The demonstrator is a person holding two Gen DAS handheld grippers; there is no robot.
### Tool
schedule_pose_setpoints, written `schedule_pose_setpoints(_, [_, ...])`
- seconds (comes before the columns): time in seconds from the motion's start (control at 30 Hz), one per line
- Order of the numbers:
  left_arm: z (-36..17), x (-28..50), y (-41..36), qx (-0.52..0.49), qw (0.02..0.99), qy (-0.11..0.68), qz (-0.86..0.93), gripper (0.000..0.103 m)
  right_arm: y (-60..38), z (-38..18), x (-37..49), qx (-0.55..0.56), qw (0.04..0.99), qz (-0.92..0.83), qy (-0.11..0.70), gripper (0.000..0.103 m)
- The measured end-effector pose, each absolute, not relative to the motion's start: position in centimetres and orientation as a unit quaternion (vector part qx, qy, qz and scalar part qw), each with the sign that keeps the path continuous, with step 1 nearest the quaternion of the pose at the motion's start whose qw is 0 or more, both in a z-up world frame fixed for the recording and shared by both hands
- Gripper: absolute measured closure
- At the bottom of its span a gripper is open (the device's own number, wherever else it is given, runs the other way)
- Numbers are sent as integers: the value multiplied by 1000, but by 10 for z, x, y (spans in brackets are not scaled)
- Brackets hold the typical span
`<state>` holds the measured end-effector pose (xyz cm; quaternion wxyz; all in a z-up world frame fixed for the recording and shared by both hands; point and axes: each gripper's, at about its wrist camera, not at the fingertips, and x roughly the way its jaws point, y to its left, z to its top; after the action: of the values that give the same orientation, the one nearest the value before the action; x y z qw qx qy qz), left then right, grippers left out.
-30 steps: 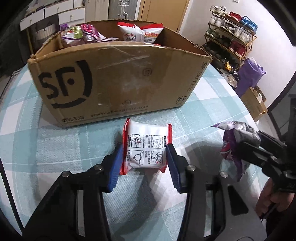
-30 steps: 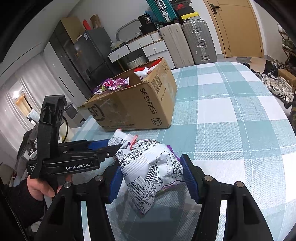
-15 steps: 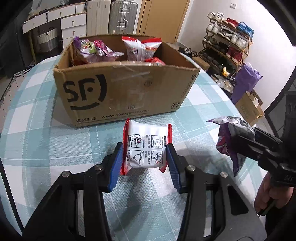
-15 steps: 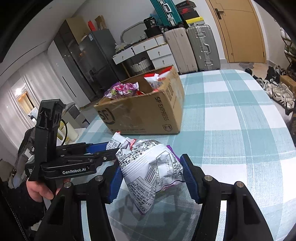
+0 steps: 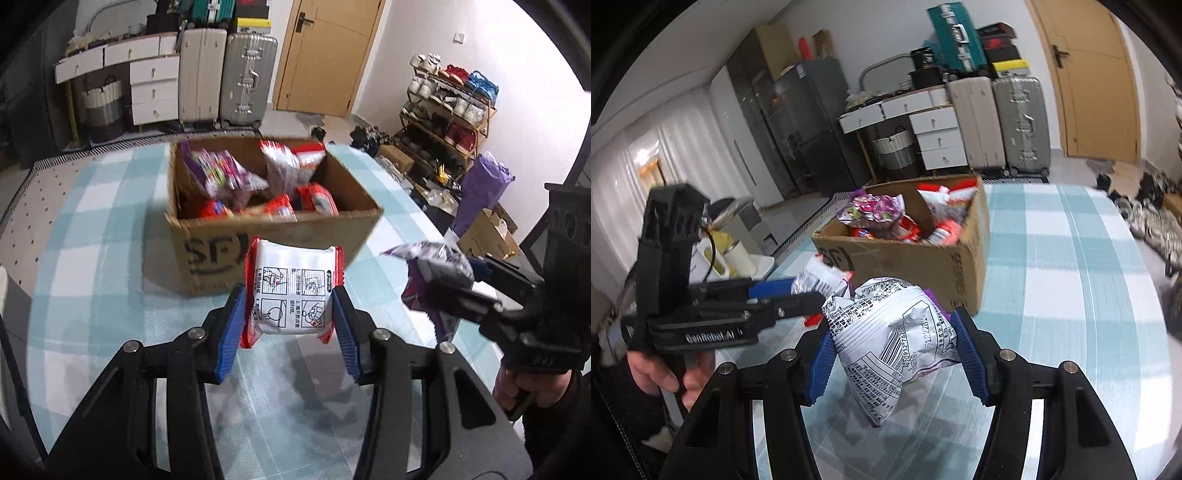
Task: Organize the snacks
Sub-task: 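Carry the white bag and wafer pack over the cardboard box, then open both grippers to drop the packs into the box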
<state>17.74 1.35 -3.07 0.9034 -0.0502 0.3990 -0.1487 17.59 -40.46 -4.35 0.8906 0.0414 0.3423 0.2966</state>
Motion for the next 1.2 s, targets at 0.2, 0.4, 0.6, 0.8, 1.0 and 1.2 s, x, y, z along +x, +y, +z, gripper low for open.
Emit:
schedule_pose_setpoints(0.2, [6,189,32,-39,913,380,-141,60,-387,-22,190,14,893,309,328,42])
schedule_pose_setpoints(0.4, [39,216,50,-36,918,370,-137,60,-376,-2,207,0,894,314,320,42])
schedule_pose_setpoints(0.6, [67,253,64,-23,922,364,-131,60,-366,24,230,-33,897,316,308,42])
schedule_pose_setpoints(0.8, [80,287,63,-25,918,373,-136,60,-359,41,258,-35,897,319,302,42])
schedule_pose_setpoints(1.0, [72,328,53,-25,910,390,-141,60,-349,45,287,-45,895,322,306,42])
schedule_pose_setpoints(1.2, [49,359,42,-30,900,410,-146,60,-344,35,316,-36,892,318,318,42])
